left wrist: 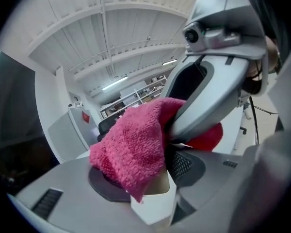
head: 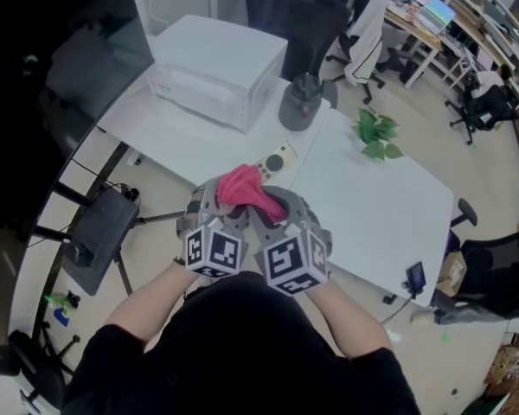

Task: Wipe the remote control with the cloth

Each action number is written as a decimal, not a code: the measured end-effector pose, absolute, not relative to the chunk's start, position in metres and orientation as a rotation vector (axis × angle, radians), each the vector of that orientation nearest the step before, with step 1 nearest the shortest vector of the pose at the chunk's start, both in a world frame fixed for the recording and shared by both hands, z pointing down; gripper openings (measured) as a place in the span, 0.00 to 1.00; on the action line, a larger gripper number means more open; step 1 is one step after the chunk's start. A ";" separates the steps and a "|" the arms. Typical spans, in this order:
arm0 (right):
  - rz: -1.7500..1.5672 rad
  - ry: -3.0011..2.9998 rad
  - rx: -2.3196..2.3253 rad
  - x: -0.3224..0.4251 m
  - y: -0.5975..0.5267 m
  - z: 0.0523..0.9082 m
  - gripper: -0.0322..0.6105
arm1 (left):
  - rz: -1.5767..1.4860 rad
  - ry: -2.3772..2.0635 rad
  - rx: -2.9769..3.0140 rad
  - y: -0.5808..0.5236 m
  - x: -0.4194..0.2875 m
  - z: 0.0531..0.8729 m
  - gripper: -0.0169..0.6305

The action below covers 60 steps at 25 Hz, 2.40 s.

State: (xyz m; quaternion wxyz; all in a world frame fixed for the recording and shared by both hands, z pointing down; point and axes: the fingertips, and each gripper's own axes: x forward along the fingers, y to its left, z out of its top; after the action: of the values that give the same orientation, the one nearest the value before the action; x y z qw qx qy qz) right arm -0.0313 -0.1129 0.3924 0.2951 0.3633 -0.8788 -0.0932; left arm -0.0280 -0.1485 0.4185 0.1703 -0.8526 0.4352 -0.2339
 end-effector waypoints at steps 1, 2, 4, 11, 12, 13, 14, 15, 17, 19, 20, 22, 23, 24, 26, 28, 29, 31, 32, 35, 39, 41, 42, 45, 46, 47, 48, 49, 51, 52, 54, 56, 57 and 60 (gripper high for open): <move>-0.251 -2.330 0.987 -0.030 -0.116 0.389 0.21 | -0.663 1.235 -2.419 -0.147 -0.028 0.418 0.35; -0.255 -2.323 1.006 -0.027 -0.119 0.387 0.21 | -0.661 1.234 -2.416 -0.146 -0.029 0.417 0.35; -0.263 -2.311 1.039 -0.019 -0.126 0.385 0.21 | -0.660 1.232 -2.412 -0.145 -0.029 0.416 0.35; -0.254 -2.252 1.190 0.018 -0.151 0.374 0.21 | -0.667 1.226 -2.414 -0.143 -0.029 0.419 0.35; -0.244 -2.242 1.220 0.025 -0.154 0.372 0.21 | -0.668 1.225 -2.414 -0.142 -0.029 0.420 0.35; -0.240 -2.233 1.246 0.031 -0.157 0.371 0.21 | -0.669 1.224 -2.415 -0.142 -0.028 0.420 0.35; -0.242 -2.227 1.265 0.037 -0.160 0.370 0.21 | -0.668 1.224 -2.416 -0.142 -0.028 0.421 0.35; -0.248 -2.222 1.282 0.043 -0.164 0.368 0.21 | -0.667 1.223 -2.416 -0.141 -0.028 0.421 0.35; -0.254 -2.215 1.321 0.053 -0.168 0.361 0.21 | -0.668 1.223 -2.414 -0.141 -0.028 0.421 0.35; -0.251 -2.217 1.355 0.059 -0.168 0.353 0.21 | -0.669 1.224 -2.413 -0.142 -0.029 0.421 0.35; -0.248 -2.224 1.364 0.059 -0.166 0.349 0.21 | -0.668 1.226 -2.414 -0.143 -0.029 0.421 0.35; -0.267 -2.256 1.332 0.051 -0.158 0.345 0.21 | -0.667 1.229 -2.417 -0.144 -0.029 0.422 0.35; -0.293 -2.279 1.290 0.043 -0.152 0.345 0.21 | -0.666 1.232 -2.419 -0.145 -0.030 0.422 0.35; -0.313 -2.300 1.242 0.034 -0.145 0.347 0.21 | -0.665 1.235 -2.423 -0.146 -0.030 0.423 0.35; -0.322 -2.332 1.159 0.016 -0.129 0.352 0.21 | -0.659 1.244 -2.433 -0.147 -0.031 0.423 0.35; -0.307 -2.358 1.091 -0.001 -0.116 0.360 0.21 | -0.653 1.248 -2.441 -0.148 -0.031 0.422 0.35; -0.293 -2.368 1.059 -0.008 -0.111 0.365 0.21 | -0.650 1.248 -2.441 -0.148 -0.031 0.421 0.35; -0.263 -2.374 0.995 -0.021 -0.105 0.376 0.21 | -0.649 1.241 -2.431 -0.147 -0.029 0.418 0.35; -0.252 -2.369 0.968 -0.025 -0.104 0.382 0.21 | -0.649 1.234 -2.425 -0.146 -0.027 0.417 0.35; -0.240 -2.347 0.941 -0.030 -0.106 0.390 0.21 | -0.646 1.218 -2.412 -0.141 -0.024 0.416 0.35; -0.249 -2.316 1.001 -0.019 -0.118 0.390 0.21 | -0.644 1.205 -2.402 -0.139 -0.026 0.419 0.35; -0.258 -2.302 1.038 -0.009 -0.125 0.389 0.21 | -0.640 1.214 -2.406 -0.138 -0.026 0.416 0.35; -0.261 -2.295 1.062 -0.004 -0.129 0.387 0.21 | -0.638 1.217 -2.407 -0.139 -0.026 0.415 0.35; -0.249 -2.276 1.164 0.016 -0.141 0.373 0.21 | -0.638 1.200 -2.402 -0.138 -0.026 0.417 0.35; -0.242 -2.269 1.198 0.023 -0.145 0.369 0.21 | -0.639 1.193 -2.400 -0.137 -0.026 0.419 0.35; -0.235 -2.260 1.232 0.031 -0.148 0.365 0.21 | -0.639 1.188 -2.399 -0.136 -0.025 0.420 0.35; -0.230 -2.253 1.262 0.038 -0.153 0.362 0.21 | -0.639 1.185 -2.399 -0.136 -0.025 0.420 0.35; -0.231 -2.248 1.287 0.045 -0.157 0.359 0.21 | -0.638 1.183 -2.401 -0.135 -0.025 0.421 0.35; -0.227 -2.238 1.333 0.057 -0.162 0.353 0.21 | -0.636 1.185 -2.406 -0.134 -0.025 0.421 0.35; -0.222 -2.235 1.354 0.061 -0.162 0.349 0.21 | -0.634 1.189 -2.410 -0.133 -0.026 0.420 0.35; -0.230 -2.251 1.369 0.063 -0.161 0.342 0.21 | -0.619 1.202 -2.427 -0.133 -0.026 0.419 0.35; -0.274 -2.298 1.347 0.059 -0.157 0.337 0.21 | -0.583 1.215 -2.490 -0.134 -0.026 0.419 0.35; -0.291 -2.330 1.337 0.056 -0.154 0.335 0.21 | -0.548 1.233 -2.558 -0.136 -0.026 0.418 0.35; -0.284 -2.442 1.337 0.049 -0.141 0.326 0.21 | -0.346 1.283 -2.870 -0.142 -0.029 0.416 0.35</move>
State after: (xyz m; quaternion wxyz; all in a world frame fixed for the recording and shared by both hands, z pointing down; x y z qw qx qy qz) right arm 0.0492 -0.1410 0.3258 0.1706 0.4707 -0.8598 -0.0999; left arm -0.0288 -0.1422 0.4163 -0.0105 -0.9074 0.4056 -0.1095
